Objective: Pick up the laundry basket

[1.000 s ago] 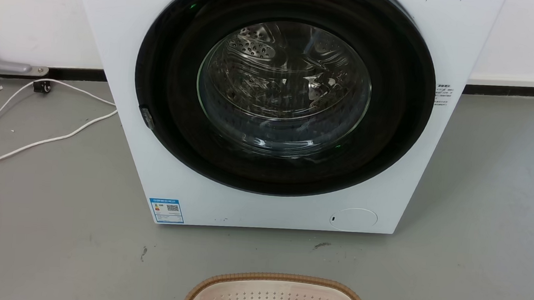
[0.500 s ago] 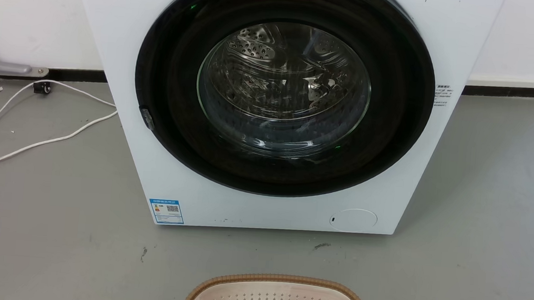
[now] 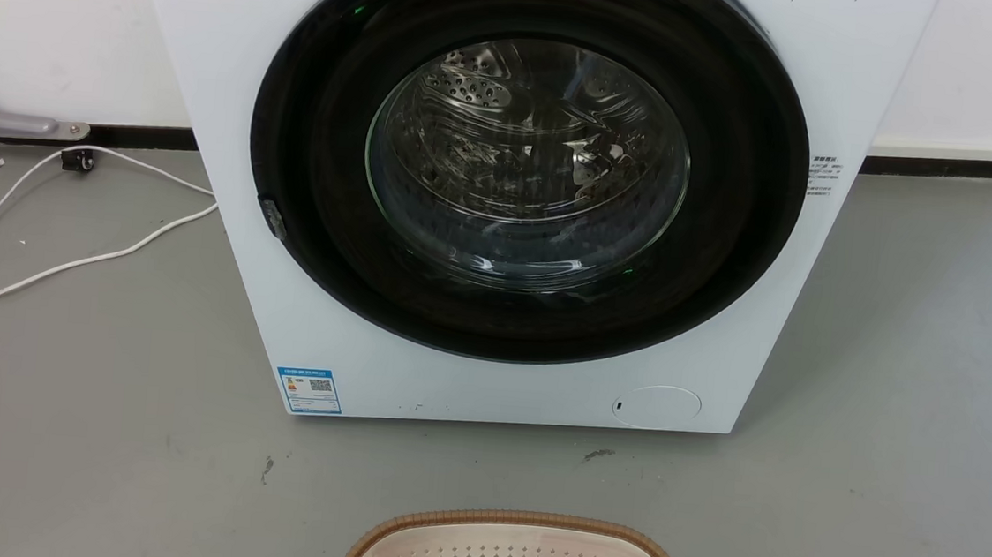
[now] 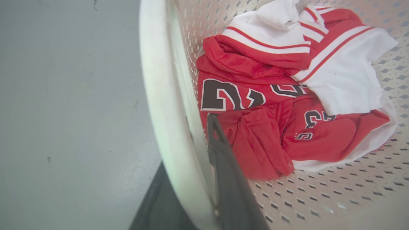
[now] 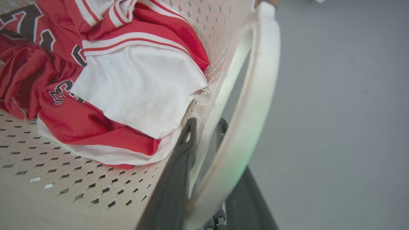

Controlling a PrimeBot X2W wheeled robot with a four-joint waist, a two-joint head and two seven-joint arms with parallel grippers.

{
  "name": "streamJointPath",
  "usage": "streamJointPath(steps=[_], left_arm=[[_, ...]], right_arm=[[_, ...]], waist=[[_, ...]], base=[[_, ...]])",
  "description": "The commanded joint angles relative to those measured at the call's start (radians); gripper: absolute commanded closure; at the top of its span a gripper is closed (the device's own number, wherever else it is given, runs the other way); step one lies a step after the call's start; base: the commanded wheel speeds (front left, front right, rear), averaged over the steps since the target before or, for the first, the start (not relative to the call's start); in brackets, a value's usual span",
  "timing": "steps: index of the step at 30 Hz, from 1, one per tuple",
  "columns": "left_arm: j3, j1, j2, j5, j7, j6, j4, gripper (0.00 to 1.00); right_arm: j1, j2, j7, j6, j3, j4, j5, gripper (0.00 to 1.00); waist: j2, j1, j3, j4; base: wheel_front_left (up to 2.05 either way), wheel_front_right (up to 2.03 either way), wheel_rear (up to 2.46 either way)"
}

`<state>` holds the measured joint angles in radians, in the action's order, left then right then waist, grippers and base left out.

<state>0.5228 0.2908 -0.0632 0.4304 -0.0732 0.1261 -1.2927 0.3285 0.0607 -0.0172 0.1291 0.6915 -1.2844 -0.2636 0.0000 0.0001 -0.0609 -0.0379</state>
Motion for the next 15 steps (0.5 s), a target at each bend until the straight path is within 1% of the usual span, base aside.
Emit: streamJointPath(steps=[1, 15], left_arm=[[0.003, 0.002, -0.017, 0.000, -0.011, -0.002, 0.008, 1.00], [0.013, 0.002, -0.021, 0.016, -0.013, -0.006, 0.008, 1.00]], right_arm=[[-0.016, 0.015, 0.004, 0.003, 0.011, -0.007, 0.009, 1.00], [-0.020, 0.013, 0.007, 0.003, 0.013, -0.007, 0.002, 1.00]], waist=[[0.0000, -0.0001, 0.000, 0.000], [0.0000, -0.0001, 0.002, 0.000]], base=[[0.00, 0.00, 0.00], [0.00, 0.00, 0.00]])
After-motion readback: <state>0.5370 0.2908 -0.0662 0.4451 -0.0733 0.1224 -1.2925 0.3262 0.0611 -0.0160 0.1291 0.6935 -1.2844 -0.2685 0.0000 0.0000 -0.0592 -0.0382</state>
